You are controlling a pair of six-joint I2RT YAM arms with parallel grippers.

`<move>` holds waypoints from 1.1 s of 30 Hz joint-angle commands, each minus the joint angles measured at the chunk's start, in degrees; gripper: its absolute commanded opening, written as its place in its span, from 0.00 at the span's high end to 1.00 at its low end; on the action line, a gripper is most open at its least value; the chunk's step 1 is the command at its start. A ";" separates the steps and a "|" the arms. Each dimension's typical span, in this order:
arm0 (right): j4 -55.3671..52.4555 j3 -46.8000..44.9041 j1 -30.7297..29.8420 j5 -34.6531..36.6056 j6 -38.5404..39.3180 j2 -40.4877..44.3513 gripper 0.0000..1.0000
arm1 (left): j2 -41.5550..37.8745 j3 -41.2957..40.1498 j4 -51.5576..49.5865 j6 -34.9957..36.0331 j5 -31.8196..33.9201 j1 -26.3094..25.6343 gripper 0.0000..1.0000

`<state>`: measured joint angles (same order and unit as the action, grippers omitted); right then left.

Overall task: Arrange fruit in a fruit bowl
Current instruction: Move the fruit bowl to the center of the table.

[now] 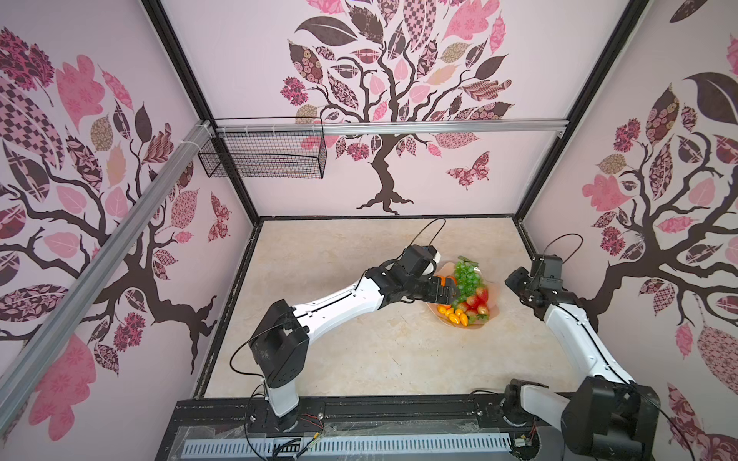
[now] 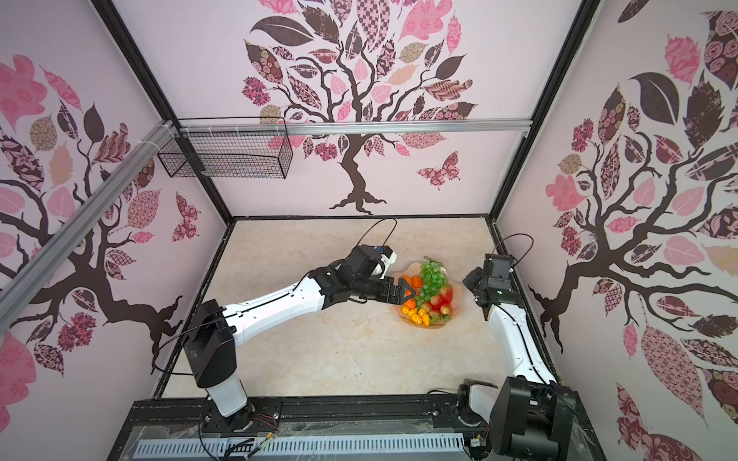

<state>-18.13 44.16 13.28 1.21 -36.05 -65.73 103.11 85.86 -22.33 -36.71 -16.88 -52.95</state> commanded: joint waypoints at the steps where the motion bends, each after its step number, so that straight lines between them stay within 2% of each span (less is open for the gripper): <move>1: 0.41 -0.08 1.75 -1.28 -5.58 -2.59 0.65 | 1.48 4.99 -1.18 1.82 -0.84 -1.01 0.02; 4: 0.44 0.24 1.86 0.10 -6.96 -5.81 0.65 | 3.22 6.62 -1.22 1.55 -1.91 -1.25 0.02; 12: 3.96 -0.04 1.87 -3.35 -6.52 -15.45 0.65 | 4.38 8.14 -2.12 1.94 -2.21 -1.77 0.02; 14: 4.49 0.34 1.89 -5.18 -5.34 -17.56 0.65 | 4.05 7.54 -1.93 2.04 -1.92 -1.68 0.02; 19: 4.36 2.09 1.67 -14.77 -2.56 -23.93 0.65 | 2.40 5.04 -1.14 1.71 -0.76 -1.72 0.02; 26: 5.83 0.95 -2.94 -16.25 -1.90 -24.09 0.65 | -1.20 0.38 0.39 1.15 1.06 -0.13 0.02; 33: 7.23 0.20 -9.38 -17.25 -3.92 -24.26 0.66 | -7.45 -7.01 2.64 -0.03 1.40 4.43 0.02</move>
<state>-11.31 44.60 6.13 -14.46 -39.00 -89.41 98.61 81.93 -21.78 -36.27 -16.51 -50.22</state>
